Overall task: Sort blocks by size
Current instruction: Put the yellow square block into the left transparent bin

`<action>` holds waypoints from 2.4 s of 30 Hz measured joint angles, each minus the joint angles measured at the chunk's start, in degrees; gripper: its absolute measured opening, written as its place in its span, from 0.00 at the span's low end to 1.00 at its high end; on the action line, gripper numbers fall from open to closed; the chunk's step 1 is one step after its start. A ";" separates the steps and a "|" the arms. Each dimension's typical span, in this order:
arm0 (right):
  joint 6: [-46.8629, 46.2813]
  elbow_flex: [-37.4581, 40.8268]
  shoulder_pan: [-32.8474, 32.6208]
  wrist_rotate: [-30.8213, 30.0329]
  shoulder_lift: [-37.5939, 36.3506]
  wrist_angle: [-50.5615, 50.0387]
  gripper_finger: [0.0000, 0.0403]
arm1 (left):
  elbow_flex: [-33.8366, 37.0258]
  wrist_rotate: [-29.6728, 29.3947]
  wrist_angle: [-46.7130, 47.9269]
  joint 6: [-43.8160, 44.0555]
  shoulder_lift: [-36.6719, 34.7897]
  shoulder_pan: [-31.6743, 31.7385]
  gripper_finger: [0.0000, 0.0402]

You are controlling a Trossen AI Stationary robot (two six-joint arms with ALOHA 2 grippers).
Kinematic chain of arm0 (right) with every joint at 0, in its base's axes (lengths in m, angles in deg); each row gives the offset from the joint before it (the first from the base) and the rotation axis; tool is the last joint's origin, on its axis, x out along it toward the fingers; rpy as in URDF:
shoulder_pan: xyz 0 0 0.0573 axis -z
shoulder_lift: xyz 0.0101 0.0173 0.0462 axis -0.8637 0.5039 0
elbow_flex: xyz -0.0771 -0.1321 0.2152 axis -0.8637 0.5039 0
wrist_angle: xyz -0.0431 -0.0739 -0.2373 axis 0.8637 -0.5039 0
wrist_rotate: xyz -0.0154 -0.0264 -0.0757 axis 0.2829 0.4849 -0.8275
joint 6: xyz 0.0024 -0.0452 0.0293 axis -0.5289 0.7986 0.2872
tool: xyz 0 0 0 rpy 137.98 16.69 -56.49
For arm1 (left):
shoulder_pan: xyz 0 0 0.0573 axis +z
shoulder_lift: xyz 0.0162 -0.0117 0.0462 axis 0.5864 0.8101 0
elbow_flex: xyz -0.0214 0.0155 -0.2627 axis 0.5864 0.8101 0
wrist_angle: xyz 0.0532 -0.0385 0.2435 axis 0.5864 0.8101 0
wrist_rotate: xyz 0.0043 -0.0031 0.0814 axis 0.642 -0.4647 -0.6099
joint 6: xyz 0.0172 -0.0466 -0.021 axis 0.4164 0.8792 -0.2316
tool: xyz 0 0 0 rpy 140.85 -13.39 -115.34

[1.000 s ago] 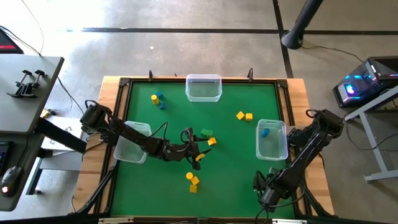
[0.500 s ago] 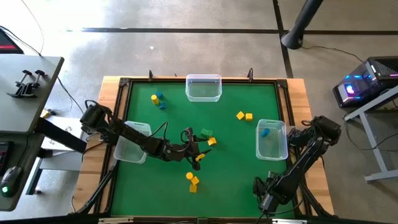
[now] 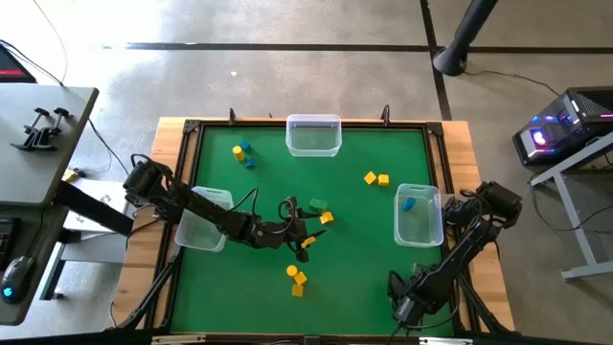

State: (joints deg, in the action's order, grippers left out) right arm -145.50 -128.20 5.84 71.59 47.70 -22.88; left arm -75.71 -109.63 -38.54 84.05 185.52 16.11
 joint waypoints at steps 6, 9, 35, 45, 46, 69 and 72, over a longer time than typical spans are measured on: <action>0.22 0.15 1.04 0.16 -5.79 0.17 0.32 | 0.00 0.02 -0.13 0.00 0.00 0.00 0.47; 0.19 0.15 1.04 -1.39 -10.38 -0.24 0.32 | 0.00 0.46 -0.68 -0.10 0.00 0.00 0.47; 51.78 35.32 23.98 -37.19 -28.47 83.12 0.32 | 0.00 21.96 -12.49 -62.07 -0.02 0.09 0.58; 55.84 31.94 32.89 -23.04 -23.26 91.82 0.32 | -0.38 20.52 -17.41 -63.77 1.35 0.37 0.61; 56.64 30.86 33.29 -21.65 -22.53 91.65 0.32 | -0.63 18.75 -17.18 -64.12 1.90 0.35 0.61; 58.54 25.11 34.92 -17.32 -17.50 90.84 0.34 | -6.05 -5.24 -16.67 -64.06 6.80 -6.44 0.32; 58.52 25.11 34.94 -17.40 -17.50 90.84 0.35 | -6.05 -6.01 -16.71 -64.03 6.80 -6.73 0.31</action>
State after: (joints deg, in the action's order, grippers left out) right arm -86.98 -103.09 40.78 54.20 30.20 67.96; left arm -81.76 -115.64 -55.25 20.02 192.31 9.38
